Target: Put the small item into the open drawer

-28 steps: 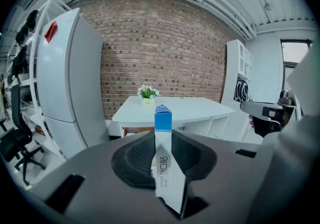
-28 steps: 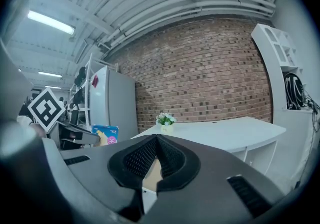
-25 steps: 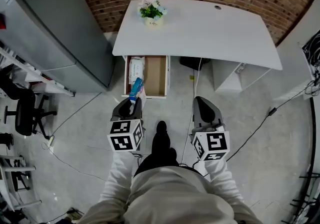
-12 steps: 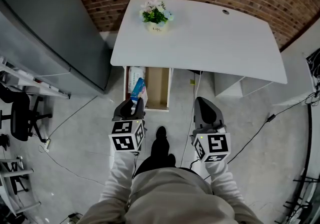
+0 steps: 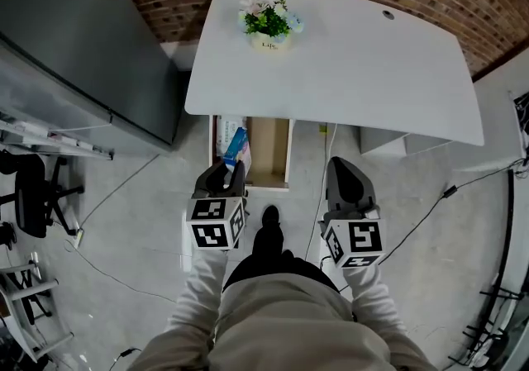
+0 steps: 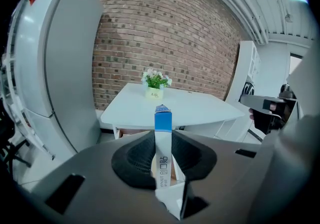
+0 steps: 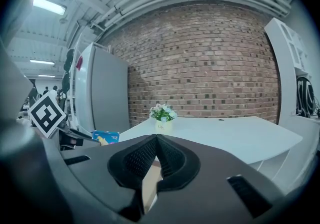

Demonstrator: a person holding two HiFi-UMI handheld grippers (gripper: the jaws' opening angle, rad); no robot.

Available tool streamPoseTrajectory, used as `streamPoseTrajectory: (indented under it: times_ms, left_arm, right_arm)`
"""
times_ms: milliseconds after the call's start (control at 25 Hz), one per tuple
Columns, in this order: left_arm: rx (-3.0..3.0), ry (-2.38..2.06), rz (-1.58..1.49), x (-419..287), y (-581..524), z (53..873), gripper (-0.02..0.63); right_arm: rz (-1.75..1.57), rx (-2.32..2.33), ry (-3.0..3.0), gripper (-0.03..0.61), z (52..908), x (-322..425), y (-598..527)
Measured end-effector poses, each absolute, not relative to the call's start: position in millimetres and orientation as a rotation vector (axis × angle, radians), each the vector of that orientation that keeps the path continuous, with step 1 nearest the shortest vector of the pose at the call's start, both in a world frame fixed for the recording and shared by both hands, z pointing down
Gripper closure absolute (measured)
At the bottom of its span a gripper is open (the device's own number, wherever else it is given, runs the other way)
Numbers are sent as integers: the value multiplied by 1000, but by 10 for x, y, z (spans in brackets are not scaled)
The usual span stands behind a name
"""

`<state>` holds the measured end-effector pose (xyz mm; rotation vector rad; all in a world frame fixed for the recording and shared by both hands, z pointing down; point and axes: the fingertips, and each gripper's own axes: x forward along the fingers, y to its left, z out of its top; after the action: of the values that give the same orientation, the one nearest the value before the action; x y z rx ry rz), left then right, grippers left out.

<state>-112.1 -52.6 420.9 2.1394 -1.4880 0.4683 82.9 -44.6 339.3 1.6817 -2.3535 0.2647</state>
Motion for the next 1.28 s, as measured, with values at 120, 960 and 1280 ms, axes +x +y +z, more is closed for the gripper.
streamPoseTrajectory:
  times_ms: [120, 960, 1280]
  left_arm:
    - [2128, -1459, 488, -1140, -573, 4325, 515]
    - [1992, -1366, 619, -884, -785, 5342, 515]
    - [1912, -1338, 680, -732, -907, 5822, 515]
  right_arm:
    - [269, 1677, -2344, 551, 3420, 758, -526]
    - [265, 1650, -2364, 552, 3560, 745, -953]
    - [316, 1650, -2347, 551, 3767, 872, -1052]
